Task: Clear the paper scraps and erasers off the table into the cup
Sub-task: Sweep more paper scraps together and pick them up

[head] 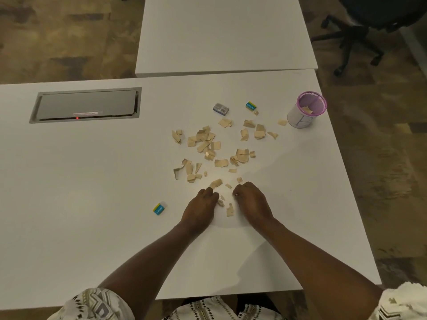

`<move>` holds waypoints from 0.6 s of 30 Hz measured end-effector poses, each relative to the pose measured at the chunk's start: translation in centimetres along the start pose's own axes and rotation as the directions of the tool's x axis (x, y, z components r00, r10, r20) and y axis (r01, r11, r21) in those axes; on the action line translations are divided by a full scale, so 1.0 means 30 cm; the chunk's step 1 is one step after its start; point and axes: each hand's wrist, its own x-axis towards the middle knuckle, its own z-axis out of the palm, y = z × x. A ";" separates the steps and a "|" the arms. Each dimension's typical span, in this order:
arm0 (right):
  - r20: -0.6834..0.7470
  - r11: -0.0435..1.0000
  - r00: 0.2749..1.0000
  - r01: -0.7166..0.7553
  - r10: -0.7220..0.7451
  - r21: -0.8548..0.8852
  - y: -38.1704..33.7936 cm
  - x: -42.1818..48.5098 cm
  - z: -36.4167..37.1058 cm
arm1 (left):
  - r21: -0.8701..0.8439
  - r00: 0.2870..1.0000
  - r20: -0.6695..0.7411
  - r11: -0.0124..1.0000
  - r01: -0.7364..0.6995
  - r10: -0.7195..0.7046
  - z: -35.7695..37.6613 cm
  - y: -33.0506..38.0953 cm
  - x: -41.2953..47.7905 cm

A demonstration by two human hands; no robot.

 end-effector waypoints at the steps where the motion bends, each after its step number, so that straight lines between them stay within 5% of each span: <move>1: -0.021 0.994 0.997 -0.073 0.075 0.084 -0.003 0.007 -0.007 | -0.076 0.998 -0.032 0.996 0.055 -0.058 -0.004 0.007 0.008; 5: 0.049 0.810 0.921 -0.364 0.386 0.459 -0.003 0.037 -0.038 | -0.425 0.923 -0.066 0.847 0.318 -0.379 -0.038 0.041 0.050; 8: 0.236 0.460 0.797 -0.532 0.556 0.711 0.013 0.068 -0.060 | -0.597 0.848 0.019 0.675 0.435 -0.529 -0.068 0.055 0.088; 14: 0.520 -0.114 0.751 -0.524 0.407 0.844 0.029 0.132 -0.147 | -0.728 0.776 0.144 0.465 0.503 -0.615 -0.114 0.095 0.172; 18: 0.568 -0.228 0.740 -0.521 0.360 0.823 0.051 0.189 -0.224 | -0.764 0.772 0.161 0.418 0.492 -0.615 -0.160 0.144 0.251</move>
